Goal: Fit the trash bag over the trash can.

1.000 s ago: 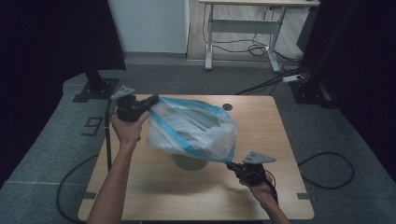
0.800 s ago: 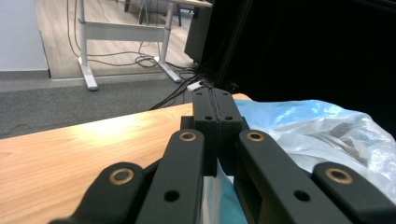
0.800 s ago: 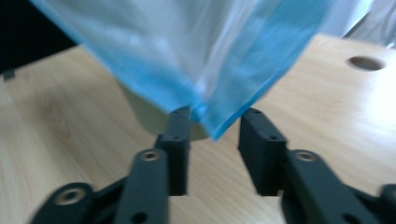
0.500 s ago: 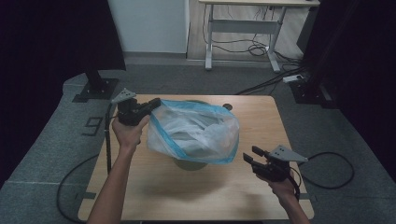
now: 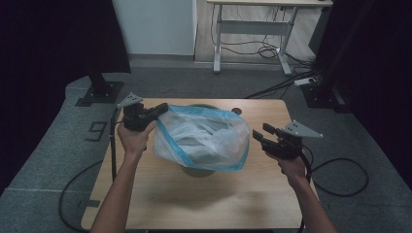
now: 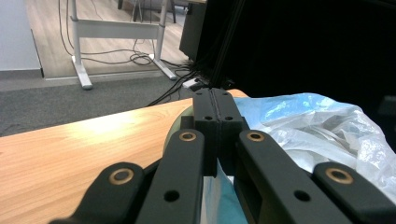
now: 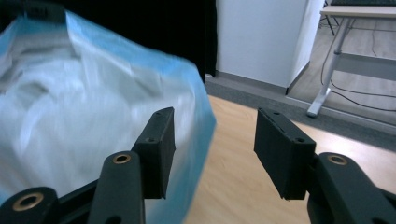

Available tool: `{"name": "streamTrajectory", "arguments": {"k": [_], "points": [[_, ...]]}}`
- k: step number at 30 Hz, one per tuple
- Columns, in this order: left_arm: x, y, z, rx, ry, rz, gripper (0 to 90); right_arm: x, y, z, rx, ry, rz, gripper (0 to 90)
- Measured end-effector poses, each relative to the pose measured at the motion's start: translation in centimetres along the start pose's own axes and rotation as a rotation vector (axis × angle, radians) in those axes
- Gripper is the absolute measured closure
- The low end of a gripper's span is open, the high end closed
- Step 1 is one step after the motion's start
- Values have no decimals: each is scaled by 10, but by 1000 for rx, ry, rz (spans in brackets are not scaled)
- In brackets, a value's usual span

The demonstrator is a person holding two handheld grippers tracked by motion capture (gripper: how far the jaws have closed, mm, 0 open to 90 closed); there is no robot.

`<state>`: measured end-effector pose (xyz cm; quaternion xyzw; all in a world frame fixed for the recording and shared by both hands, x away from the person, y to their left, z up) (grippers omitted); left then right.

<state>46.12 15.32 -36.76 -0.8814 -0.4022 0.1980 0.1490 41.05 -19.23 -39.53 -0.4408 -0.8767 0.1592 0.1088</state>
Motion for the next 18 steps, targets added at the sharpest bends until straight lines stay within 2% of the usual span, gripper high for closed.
{"name": "streamTrajectory", "arguments": {"k": [1, 3, 4, 8, 12, 13, 14, 18], "points": [[0, 0, 0, 0, 0, 0, 896, 2, 9, -11, 6, -10, -11, 456], [-1, 0, 0, 0, 1, 1, 896, 4, 14, -14, 17, -19, -16, 453], [-1, 0, 0, -1, 1, 2, 896, 6, 26, -20, 38, -28, -30, 445], [-2, 0, 1, -2, 5, 6, 896, 10, 50, -20, 83, -42, -48, 426], [-3, -1, 0, -8, 10, 14, 896, 8, 62, -13, 121, -30, -48, 427], [-3, -1, 0, -9, 11, 15, 896, 7, 65, -11, 132, -28, -48, 452], [-4, -1, 0, -11, 13, 19, 896, 7, 68, -7, 138, -22, -70, 550], [-4, -2, 0, -15, 15, 22, 896, 9, 73, -2, 173, -45, -85, 783]]}}
Point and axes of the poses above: each handheld gripper's, and its own axes: y roughly forward along the jaws, z roughly out of its underside, x roughly to its left, the point moved 8 cm from there along y, roughly forward along the jaws, and after that the axes turned 7 degrees about x, right-handed, at the moved point
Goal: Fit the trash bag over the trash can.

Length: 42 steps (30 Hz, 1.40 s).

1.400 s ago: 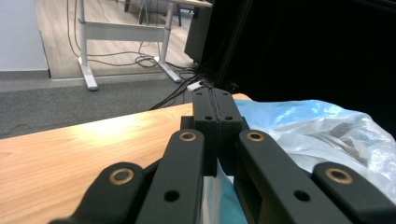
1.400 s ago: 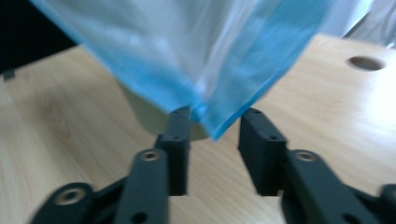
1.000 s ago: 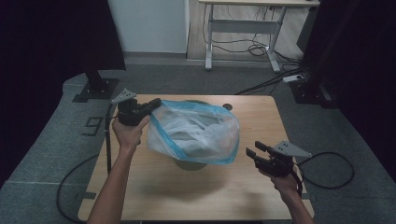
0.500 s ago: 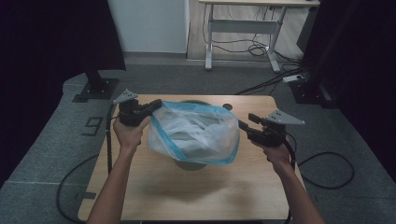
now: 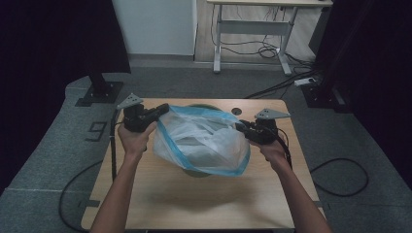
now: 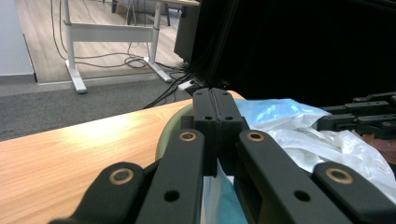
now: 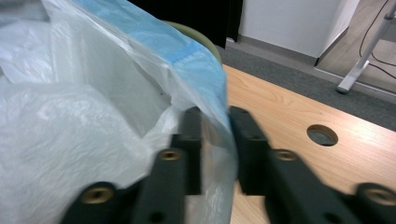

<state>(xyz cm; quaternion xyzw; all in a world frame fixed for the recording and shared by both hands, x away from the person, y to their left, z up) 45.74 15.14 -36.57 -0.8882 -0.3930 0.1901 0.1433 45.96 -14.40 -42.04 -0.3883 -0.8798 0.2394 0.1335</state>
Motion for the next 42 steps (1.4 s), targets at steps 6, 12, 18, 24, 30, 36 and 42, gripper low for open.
{"name": "streamTrajectory", "arguments": {"k": [6, 12, 18, 24, 30, 36, 42], "points": [[5, -1, 0, -1, -4, -7, 896, -4, 4, -4, -13, -39, 49, 880], [20, 5, 1, 1, -25, -24, 896, -20, 20, -12, -43, -20, 117, 883], [38, 16, 4, 6, -56, -40, 895, -28, 39, -20, -36, -35, 139, 883], [57, 28, 13, 25, -91, -61, 895, -33, 53, -20, -32, -27, 132, 882], [77, 46, 31, 57, -146, -63, 896, -34, 73, -13, -8, -15, 102, 883], [84, 57, 43, 83, -167, -59, 896, -33, 87, -5, 16, -2, 78, 883], [87, 64, 52, 119, -168, -75, 896, -31, 101, 6, 61, 17, 49, 883]]}}
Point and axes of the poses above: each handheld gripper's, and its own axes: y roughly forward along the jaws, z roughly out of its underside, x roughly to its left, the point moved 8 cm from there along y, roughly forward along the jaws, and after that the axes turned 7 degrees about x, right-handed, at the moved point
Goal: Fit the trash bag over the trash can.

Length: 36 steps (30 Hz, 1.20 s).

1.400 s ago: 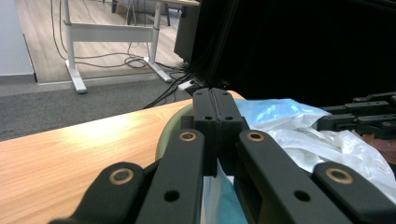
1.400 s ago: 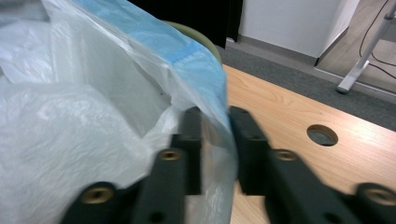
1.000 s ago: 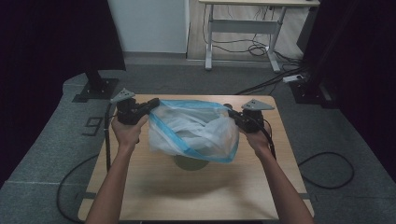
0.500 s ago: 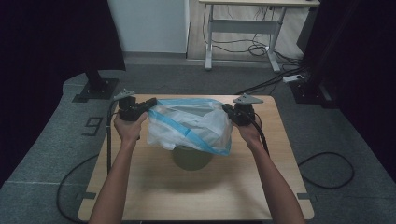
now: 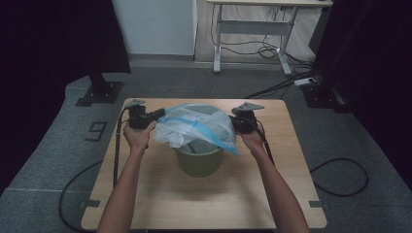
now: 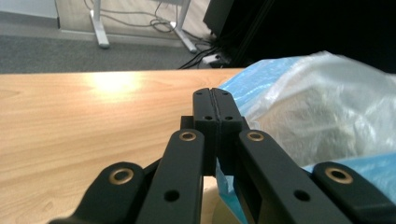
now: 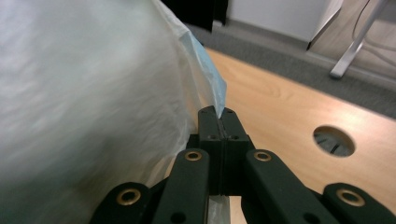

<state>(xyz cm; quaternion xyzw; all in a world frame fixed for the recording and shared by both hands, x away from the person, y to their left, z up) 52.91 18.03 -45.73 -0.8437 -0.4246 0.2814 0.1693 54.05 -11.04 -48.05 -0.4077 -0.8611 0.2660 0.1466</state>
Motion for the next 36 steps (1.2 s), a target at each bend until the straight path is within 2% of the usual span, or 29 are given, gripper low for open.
{"name": "streamTrajectory", "arguments": {"k": [4, 9, 11, 12, 14, 17, 20, 23, 24, 26, 27, 29, 32, 33, 36], "points": [[4, 5, 10, 34, -9, -13, 897, 1, 11, 12, 54, 8, -16, 883], [5, 5, 18, 45, -12, 2, 896, 1, 16, 23, 70, 18, -23, 883], [4, 3, 20, 41, -9, 12, 896, -4, 13, 24, 47, 65, -8, 854], [3, 2, 19, 38, -7, 14, 896, -7, 10, 21, 29, 86, 2, 787], [2, 1, 19, 37, -2, 13, 896, -14, 1, 15, -15, 118, 22, 729], [2, 0, 19, 33, -4, 10, 896, -24, -16, 6, -71, 143, 58, 634], [3, -1, 19, 28, -6, 9, 896, -32, -33, 0, -118, 173, 72, 604], [2, -1, 19, 28, -4, 8, 896, -32, -45, -2, -136, 170, 68, 594], [2, -1, 20, 29, -1, 6, 896, -30, -51, -3, -141, 164, 57, 591], [2, -1, 19, 28, 4, 3, 896, -18, -68, -4, -158, 122, 23, 575], [2, -2, 19, 26, 5, 2, 896, -7, -80, -3, -165, 99, -15, 563], [1, -3, 19, 22, 9, 0, 896, 6, -92, 0, -167, 61, -50, 549], [0, -7, 17, 16, 14, -4, 896, 26, -111, 11, -162, 7, -110, 526], [0, -7, 17, 16, 14, -4, 896, 26, -111, 11, -162, 7, -110, 526], [1, -9, 17, 12, 11, -7, 896, 42, -126, 32, -141, -34, -148, 493]]}}
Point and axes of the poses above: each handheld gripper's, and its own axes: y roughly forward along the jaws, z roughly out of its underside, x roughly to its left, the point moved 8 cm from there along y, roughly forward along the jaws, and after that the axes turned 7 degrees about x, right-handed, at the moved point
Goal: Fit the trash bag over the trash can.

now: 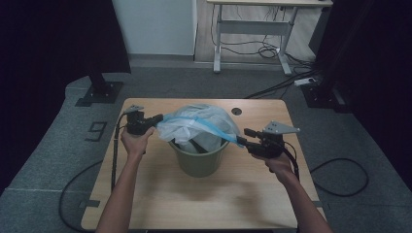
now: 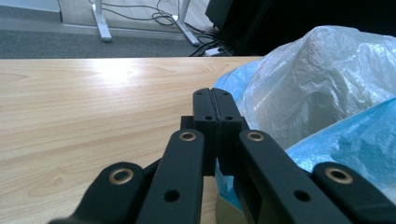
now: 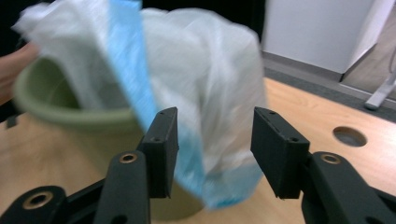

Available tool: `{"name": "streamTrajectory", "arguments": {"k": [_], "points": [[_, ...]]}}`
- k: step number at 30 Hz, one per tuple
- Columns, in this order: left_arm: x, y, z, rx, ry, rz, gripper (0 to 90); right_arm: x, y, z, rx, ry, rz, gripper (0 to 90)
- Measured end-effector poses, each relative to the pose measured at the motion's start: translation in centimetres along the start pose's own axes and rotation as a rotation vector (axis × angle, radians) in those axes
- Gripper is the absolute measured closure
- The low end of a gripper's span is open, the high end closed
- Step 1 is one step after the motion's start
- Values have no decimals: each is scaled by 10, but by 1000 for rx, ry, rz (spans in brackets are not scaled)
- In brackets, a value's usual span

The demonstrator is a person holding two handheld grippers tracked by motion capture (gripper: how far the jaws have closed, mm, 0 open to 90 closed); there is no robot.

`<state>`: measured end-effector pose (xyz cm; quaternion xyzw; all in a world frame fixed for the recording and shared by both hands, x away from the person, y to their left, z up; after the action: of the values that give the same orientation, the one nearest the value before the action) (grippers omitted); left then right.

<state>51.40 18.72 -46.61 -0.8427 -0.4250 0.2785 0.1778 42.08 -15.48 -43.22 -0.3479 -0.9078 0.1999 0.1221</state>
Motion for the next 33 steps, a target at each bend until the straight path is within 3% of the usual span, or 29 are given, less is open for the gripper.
{"name": "streamTrajectory", "arguments": {"k": [6, 9, 11, 12, 13, 14, 15, 16, 17, 19, 22, 26, 33], "points": [[-3, 0, -1, -4, -6, 3, 896, 18, -5, 12, 1, -40, -35, 449], [-4, 0, -1, -5, -6, 4, 896, 20, -1, 12, 8, -71, -8, 456], [-4, 0, -1, -4, -5, 3, 896, 19, 4, 11, 7, -78, 7, 505], [-4, 0, -1, -2, -4, 2, 896, 19, 10, 11, 16, -93, 2, 617], [-4, -1, -1, -1, -3, 0, 896, 19, 10, 11, 16, -93, 2, 617], [-4, -2, -1, -1, -2, -1, 896, 20, 12, 12, 18, -105, -4, 696], [-4, -4, -1, -5, 3, -1, 896, 26, 12, 13, 4, -130, -15, 827], [-4, -5, -2, -6, 5, 0, 896, 30, 10, 14, -10, -142, -31, 862], [-4, -5, -2, -6, 5, 0, 895, 30, 10, 14, -10, -142, -31, 862], [-3, -8, -1, -5, 10, -6, 896, 48, 3, 23, -31, -184, -93, 881], [-3, -9, -1, -4, 13, -8, 896, 65, 1, 39, -18, -218, -155, 882], [-4, -10, 0, 0, 20, -10, 895, 77, 5, 59, 6, -213, -218, 883], [-7, -11, 7, 19, 32, 4, 895, 80, 19, 81, 30, -168, -278, 883]]}}
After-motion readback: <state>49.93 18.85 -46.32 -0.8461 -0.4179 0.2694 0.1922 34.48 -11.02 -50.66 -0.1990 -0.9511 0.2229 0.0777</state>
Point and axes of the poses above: each handheld gripper's, and its own axes: y roughly forward along the jaws, z roughly out of its underside, x roughly to its left, the point moved 8 cm from there along y, roughly forward along the jaws, and after that the axes turned 7 degrees about x, right-handed, at the moved point
